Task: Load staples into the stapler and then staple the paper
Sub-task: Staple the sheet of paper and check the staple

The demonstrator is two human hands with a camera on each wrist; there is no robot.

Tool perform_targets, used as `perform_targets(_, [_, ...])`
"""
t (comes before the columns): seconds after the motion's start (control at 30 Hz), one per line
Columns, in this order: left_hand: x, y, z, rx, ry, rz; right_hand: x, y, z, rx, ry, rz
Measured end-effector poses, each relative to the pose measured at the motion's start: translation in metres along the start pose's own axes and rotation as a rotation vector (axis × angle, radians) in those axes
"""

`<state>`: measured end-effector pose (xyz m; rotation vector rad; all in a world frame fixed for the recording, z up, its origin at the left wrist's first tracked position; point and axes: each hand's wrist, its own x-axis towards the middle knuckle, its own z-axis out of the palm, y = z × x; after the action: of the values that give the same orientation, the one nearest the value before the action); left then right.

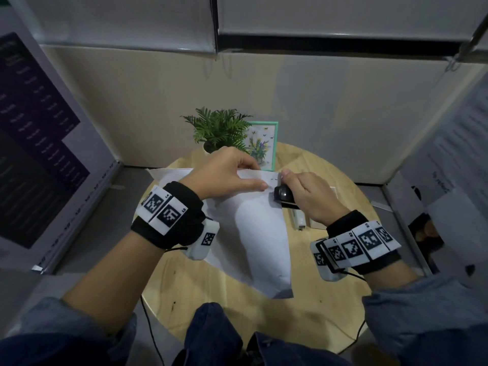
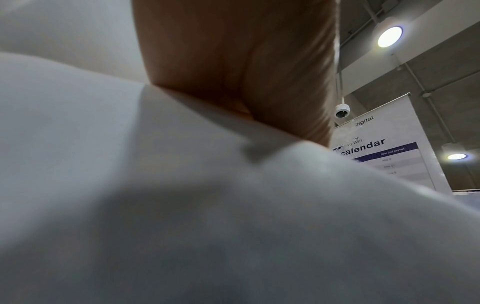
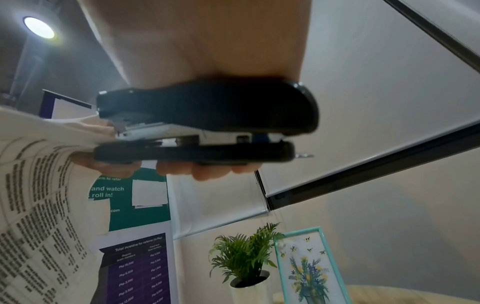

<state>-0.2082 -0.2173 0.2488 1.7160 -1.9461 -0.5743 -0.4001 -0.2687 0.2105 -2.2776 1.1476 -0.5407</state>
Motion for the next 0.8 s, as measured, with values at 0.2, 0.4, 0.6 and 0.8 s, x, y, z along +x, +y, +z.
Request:
perform_targets(0.2, [0.003,0.001,0.0,0.013,-0.002,0.002,-0.001,0.001,0.008,-0.08,0.122,-0.029])
perform_targets(0.4, [0.008,-0.002,0.002,0.05,-0.012,0.015,-0.004,0.005,0.023,-0.094,0.226,-0.023])
perform_targets(0.6, [0.015,-0.024,0.011,0.046,-0.144,-0.007,0.003,0.011,0.038,-0.04,0.137,0.034])
perform_targets(0.8, [0.011,-0.054,0.012,-0.039,0.048,-0.094,0.024,0.083,0.081,0.518,-0.29,0.513])
